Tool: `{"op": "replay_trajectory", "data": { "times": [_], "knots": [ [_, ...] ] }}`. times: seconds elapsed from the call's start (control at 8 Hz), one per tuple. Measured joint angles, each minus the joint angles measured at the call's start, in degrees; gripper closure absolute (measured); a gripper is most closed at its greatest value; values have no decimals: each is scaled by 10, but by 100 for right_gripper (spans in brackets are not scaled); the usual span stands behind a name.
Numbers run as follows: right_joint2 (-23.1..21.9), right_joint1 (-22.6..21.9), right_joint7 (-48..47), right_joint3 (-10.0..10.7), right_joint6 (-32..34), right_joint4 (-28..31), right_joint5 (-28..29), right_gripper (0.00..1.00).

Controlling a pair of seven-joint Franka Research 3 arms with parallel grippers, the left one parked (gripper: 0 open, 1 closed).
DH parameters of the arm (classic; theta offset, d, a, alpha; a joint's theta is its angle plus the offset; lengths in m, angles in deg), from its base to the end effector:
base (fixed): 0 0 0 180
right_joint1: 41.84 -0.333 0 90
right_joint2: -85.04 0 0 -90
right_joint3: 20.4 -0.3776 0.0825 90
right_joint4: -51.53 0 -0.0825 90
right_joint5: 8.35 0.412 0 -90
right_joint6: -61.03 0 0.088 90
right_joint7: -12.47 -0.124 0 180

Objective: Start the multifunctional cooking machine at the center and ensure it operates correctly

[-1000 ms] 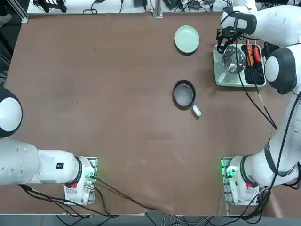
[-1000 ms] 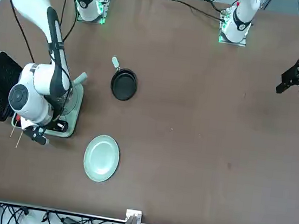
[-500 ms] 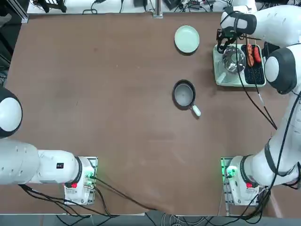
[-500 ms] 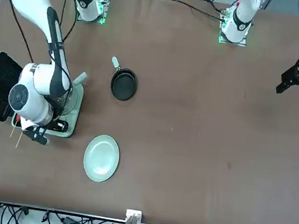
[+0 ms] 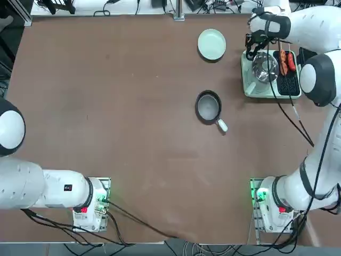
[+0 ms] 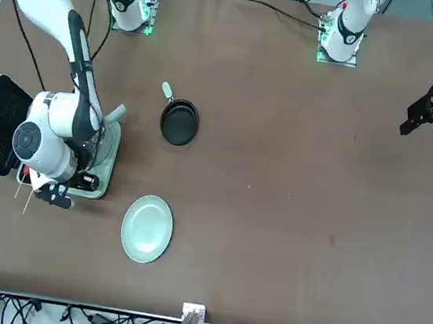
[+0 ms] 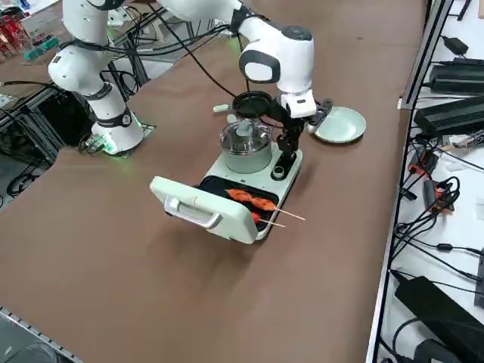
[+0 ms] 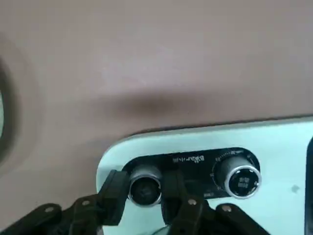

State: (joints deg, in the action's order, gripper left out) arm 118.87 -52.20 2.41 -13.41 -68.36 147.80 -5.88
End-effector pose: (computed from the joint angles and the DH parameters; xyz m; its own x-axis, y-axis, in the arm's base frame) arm 0.7316 0.0560 0.2760 0.9923 -0.1238 -0.0013 -0.1236 -0.9917 0.0355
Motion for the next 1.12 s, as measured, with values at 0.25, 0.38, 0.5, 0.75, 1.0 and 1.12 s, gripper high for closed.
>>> {"op": "replay_trajectory", "data": {
  "times": [0.25,0.38,0.5,0.75,1.0,1.12],
  "knots": [
    [0,-1,54,0,2,-2,0,60],
    [0,-2,85,0,2,-4,-2,60],
    [1,-3,112,-2,4,-6,-3,64],
    [0,-8,146,-2,9,-8,-15,70],
    [0,-11,182,-2,12,-10,-21,73],
    [1,-12,203,-2,13,-11,-24,75]
  ]
}}
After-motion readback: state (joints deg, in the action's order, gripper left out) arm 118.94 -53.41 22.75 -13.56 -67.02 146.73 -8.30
